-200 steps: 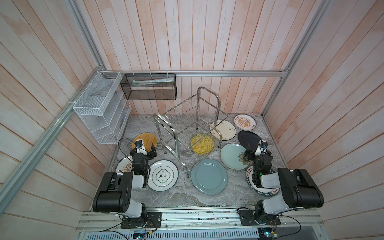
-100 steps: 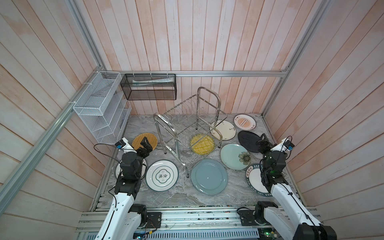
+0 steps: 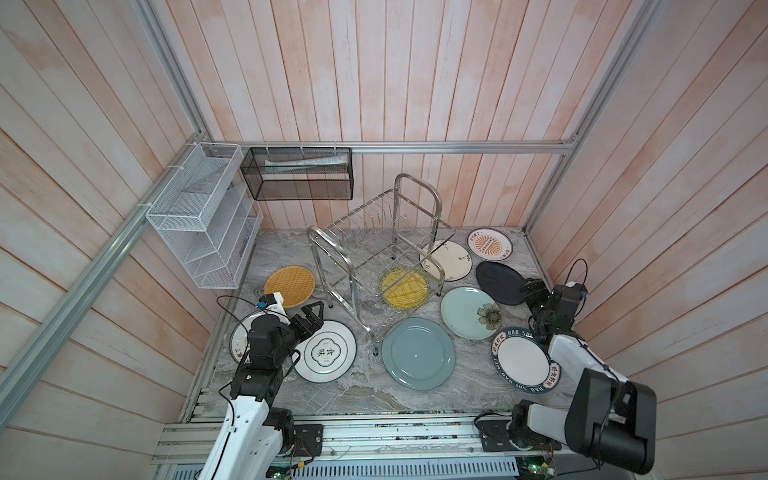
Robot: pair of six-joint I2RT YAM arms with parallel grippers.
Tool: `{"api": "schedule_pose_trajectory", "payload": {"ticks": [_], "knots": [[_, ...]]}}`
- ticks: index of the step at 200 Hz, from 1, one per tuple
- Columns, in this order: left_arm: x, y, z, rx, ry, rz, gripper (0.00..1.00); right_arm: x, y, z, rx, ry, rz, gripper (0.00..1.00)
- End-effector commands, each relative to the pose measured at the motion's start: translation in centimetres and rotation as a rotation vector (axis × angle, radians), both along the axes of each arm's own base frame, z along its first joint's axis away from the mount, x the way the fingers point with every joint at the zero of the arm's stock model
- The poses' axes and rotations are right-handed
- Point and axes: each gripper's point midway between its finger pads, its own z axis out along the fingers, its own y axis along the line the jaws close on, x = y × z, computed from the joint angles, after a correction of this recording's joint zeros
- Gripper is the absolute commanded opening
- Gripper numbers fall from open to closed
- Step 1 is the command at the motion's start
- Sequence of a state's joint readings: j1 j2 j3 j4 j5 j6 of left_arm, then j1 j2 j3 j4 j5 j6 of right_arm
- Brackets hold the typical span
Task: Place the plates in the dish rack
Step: 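Reach the right gripper to the sunburst plate's rim and grasp it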
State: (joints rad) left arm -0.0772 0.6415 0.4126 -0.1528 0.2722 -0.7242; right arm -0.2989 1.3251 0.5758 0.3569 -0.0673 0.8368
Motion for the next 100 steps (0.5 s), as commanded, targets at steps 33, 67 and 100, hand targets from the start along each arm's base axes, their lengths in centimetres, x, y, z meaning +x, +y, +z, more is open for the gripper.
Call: {"api": "schedule_pose_trajectory", "payload": {"ticks": [33, 67, 100], "knots": [[-0.2, -3.1, 2.9, 0.005, -0.117, -0.205, 1.00, 11.9, -1.7, -1.2, 0.073, 0.024, 0.227, 0.92], [-1.1, -3.1, 4.3, 0.046, -0.152, -0.222, 1.00, 17.1, -2.9, -3.5, 0.075, 0.086, 0.303, 0.92], [-1.3, -3.1, 5.0, 0.056, -0.173, -0.227, 1.00, 20.3, -3.1, -5.1, 0.116, 0.110, 0.386, 0.85]]}}
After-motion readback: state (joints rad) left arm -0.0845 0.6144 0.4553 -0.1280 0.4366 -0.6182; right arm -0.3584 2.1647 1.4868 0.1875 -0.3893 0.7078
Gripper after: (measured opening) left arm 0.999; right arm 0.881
